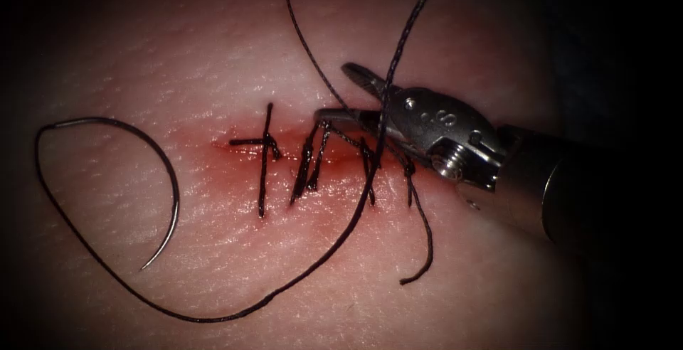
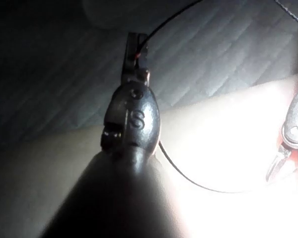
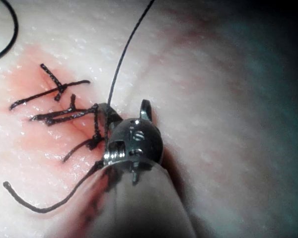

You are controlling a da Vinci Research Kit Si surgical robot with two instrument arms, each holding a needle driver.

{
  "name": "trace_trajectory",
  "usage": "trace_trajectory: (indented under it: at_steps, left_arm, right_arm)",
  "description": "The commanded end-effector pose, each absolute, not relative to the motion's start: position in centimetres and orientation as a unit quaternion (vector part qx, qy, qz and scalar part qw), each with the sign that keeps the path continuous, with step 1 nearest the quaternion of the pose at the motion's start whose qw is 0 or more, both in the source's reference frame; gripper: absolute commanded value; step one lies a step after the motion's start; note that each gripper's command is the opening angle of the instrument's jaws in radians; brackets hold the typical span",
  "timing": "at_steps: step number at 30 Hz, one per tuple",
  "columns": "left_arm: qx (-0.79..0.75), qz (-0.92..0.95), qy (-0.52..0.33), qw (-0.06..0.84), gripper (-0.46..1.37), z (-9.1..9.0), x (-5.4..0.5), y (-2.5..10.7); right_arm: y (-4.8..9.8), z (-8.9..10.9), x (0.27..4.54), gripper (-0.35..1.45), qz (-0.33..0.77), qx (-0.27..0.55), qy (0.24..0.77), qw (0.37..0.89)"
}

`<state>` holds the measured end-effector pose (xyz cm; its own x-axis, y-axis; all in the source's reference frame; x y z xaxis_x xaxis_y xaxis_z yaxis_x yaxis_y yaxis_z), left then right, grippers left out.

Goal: Wound Closure
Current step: Cut the suture with the right gripper

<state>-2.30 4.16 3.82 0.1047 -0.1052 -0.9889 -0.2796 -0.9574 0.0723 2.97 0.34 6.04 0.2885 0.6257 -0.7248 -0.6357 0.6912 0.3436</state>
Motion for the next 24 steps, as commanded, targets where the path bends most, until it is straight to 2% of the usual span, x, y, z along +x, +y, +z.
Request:
trace_trajectory:
  at_steps: [1, 24]
  left_arm:
    - [-0.740, 0.656, 0.130, 0.066, -0.35, 3.82, -2.30, 4.16]
    - [-0.740, 0.653, 0.147, 0.069, -0.35, 3.54, -1.92, 4.61]
  right_arm:
    - [0.34, 6.04, 2.97, 0.70, 0.393, -0.005, 0.449, 0.803]
    - [0.34, 6.04, 2.97, 0.70, 0.393, -0.005, 0.449, 0.803]
